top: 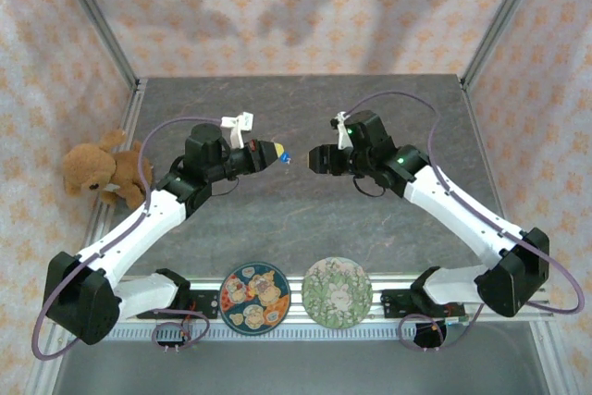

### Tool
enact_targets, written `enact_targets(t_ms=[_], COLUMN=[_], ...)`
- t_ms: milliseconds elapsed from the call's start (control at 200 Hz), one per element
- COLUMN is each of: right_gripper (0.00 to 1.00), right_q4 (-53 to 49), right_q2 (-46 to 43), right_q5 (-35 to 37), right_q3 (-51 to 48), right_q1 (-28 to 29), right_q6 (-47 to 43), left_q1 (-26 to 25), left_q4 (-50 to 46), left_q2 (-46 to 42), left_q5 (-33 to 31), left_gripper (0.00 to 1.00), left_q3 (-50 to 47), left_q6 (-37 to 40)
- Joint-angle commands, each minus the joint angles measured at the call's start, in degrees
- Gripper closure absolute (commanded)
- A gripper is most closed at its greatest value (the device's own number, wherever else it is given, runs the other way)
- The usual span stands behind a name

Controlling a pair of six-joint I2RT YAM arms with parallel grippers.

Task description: Remove the keys from the keyring

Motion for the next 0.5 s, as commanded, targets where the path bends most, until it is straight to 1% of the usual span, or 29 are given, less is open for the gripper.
enact_targets(t_ms=[0,100,135,170,210,285,370,495], right_gripper=[0.44,0.42,0.39,0.34,0.31,0.31,0.31,0.34], right_q4=[9.37,16.75,20.26,22.75,23.81,23.53,23.26,24.11], right_q2=[-2.21,-4.12,-4.84,-5.19,-5.00,-3.90,-2.33,0.17], right_q5=[5.31,7.74,8.90,10.63,12.72,12.91,10.19,1.33], right_q3=[-4.08,-8.95,-11.18,-12.94,-13.96,-13.99,-13.15,-11.39], right_q1=[-0.58,-0.58,-0.58,-0.58,-0.58,-0.58,-0.80,-2.36], right_q6=[1.85,0.24,-0.22,-0.57,-1.26,-2.62,-1.85,0.54], left_q1=[0.48,0.56,0.57,0.57,0.61,0.66,0.66,0.66], left_q4=[-2.55,-4.19,-4.91,-5.57,-5.99,-7.01,-8.77,-9.08], left_q2=[1.45,2.47,2.75,3.08,3.36,4.04,5.40,6.92], left_q5=[-2.11,-3.67,-4.29,-4.98,-5.71,-6.99,-7.99,-7.84], left_gripper=[1.00,1.00,1.00,1.00,1.00,1.00,1.00,1.00], left_q3=[3.62,5.60,6.38,7.02,7.66,8.80,10.12,10.97], left_q6=[0.71,0.51,0.52,0.55,0.51,0.25,0.63,-0.46])
